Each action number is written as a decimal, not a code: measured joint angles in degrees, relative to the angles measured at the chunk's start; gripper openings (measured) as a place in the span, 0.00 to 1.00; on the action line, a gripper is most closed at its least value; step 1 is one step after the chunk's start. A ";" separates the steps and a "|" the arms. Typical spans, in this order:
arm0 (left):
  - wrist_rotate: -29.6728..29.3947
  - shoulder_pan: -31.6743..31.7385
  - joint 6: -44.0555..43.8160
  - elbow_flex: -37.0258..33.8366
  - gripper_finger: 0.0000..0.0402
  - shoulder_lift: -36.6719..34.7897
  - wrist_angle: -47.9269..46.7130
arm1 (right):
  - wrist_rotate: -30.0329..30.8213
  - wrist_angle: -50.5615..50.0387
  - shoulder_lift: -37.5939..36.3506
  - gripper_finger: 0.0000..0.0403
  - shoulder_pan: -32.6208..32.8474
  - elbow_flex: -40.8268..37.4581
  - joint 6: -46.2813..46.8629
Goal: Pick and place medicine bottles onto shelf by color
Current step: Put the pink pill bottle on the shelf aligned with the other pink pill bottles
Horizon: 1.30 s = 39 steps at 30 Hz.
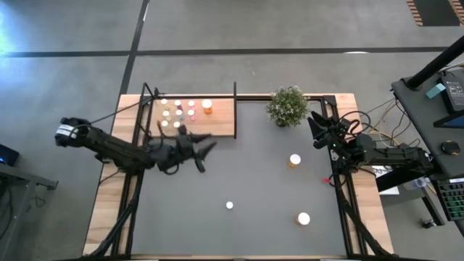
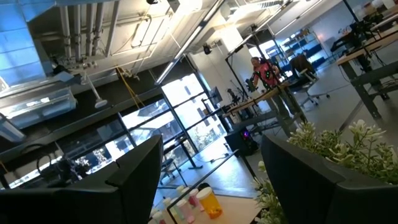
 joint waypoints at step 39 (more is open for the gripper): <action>-11.77 -28.03 -30.55 21.75 0.56 38.30 -0.12 | 0.01 0.00 -0.01 0.65 0.00 0.00 -0.01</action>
